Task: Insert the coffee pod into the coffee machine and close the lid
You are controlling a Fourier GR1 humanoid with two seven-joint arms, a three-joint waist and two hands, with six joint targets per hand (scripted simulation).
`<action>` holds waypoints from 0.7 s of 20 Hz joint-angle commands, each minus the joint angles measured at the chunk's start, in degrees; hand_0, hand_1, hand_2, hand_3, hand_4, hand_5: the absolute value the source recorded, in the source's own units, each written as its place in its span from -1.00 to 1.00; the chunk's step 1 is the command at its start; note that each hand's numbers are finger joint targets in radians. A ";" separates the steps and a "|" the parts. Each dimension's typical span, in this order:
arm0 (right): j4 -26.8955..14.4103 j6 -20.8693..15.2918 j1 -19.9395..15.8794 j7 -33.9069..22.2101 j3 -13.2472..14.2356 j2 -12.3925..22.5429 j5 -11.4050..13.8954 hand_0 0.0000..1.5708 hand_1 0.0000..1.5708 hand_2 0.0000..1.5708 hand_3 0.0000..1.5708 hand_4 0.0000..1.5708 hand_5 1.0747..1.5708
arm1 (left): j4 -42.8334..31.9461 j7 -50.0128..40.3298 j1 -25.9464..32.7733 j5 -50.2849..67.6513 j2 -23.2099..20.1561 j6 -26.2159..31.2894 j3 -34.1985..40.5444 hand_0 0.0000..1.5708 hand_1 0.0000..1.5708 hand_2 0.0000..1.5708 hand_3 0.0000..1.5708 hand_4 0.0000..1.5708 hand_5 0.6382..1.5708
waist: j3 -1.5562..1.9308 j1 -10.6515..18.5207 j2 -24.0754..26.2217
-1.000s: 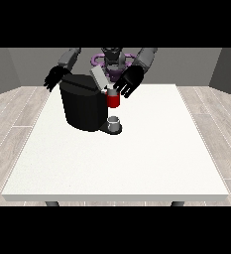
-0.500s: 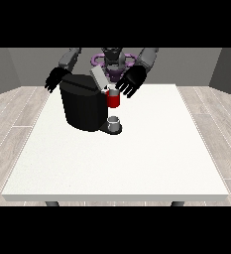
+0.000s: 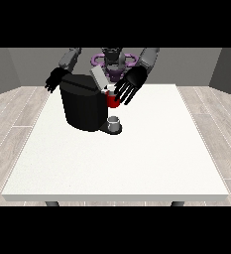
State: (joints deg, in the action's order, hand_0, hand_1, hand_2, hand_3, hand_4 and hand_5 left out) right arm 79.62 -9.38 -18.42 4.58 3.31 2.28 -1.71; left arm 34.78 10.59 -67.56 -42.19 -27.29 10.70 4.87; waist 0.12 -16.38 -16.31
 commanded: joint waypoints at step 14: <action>-3.92 -0.55 2.36 1.04 1.12 0.40 0.07 -1.00 -1.00 -1.00 -1.00 -0.47 1.00 | 1.74 -0.65 3.22 -2.01 2.67 0.92 -1.16 -1.00 -1.00 -1.00 -1.00 -1.00 1.00 | -0.12 3.38 5.11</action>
State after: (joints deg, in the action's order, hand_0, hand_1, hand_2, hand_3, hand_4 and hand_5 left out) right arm 75.26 -10.11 -16.62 5.45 5.16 2.67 -2.11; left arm 36.39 9.15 -65.90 -43.74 -24.62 12.89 3.48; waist 0.03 -13.07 -11.41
